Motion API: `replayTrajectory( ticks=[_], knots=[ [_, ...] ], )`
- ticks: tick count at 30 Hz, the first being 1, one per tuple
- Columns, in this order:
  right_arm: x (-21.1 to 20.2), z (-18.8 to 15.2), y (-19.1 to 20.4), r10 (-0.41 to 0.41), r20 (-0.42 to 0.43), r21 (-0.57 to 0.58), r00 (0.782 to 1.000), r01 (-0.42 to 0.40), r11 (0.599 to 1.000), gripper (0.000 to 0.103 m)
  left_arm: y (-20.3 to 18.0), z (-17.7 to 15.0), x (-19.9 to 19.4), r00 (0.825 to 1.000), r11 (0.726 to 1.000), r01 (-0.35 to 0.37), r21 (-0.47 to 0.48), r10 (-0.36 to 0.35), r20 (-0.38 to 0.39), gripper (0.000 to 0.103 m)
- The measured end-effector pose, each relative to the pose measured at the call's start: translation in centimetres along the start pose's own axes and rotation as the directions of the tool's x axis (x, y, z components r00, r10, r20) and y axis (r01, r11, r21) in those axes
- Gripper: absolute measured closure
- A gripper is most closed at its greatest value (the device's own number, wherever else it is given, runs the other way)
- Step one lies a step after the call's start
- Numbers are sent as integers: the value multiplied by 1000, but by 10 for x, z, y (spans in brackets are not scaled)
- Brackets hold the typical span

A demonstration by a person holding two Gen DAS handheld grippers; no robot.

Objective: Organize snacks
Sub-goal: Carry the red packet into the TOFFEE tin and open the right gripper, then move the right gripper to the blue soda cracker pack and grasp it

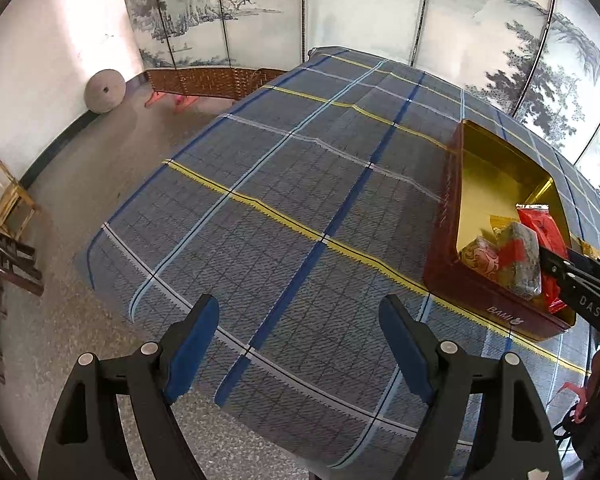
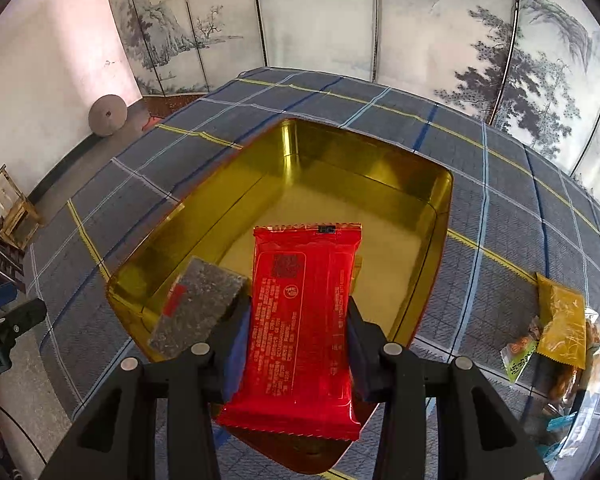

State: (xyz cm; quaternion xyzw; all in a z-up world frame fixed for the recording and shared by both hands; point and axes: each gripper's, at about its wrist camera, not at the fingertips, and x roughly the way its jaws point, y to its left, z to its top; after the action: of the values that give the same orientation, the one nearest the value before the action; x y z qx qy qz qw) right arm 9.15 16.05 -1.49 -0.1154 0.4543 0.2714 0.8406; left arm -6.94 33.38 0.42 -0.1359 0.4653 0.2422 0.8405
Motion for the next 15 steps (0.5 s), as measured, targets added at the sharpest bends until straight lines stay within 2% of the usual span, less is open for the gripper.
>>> replayTrajectory(
  ticks=[9, 13, 15],
  knots=[
    [0, 1, -2, 10, -6, 8, 1000, -10, 1000, 57, -4, -1, -1, 1000, 1000, 7, 8, -7, -4, 24],
    [-7, 2, -4, 6, 16, 1, 1000, -6, 1000, 46, -8, -1, -2, 1000, 1000, 9, 11, -9, -2, 24],
    [-14, 2, -5, -3, 32, -3, 999, 3, 1000, 44, -11, -1, -4, 1000, 1000, 13, 14, -13, 1, 24]
  ],
)
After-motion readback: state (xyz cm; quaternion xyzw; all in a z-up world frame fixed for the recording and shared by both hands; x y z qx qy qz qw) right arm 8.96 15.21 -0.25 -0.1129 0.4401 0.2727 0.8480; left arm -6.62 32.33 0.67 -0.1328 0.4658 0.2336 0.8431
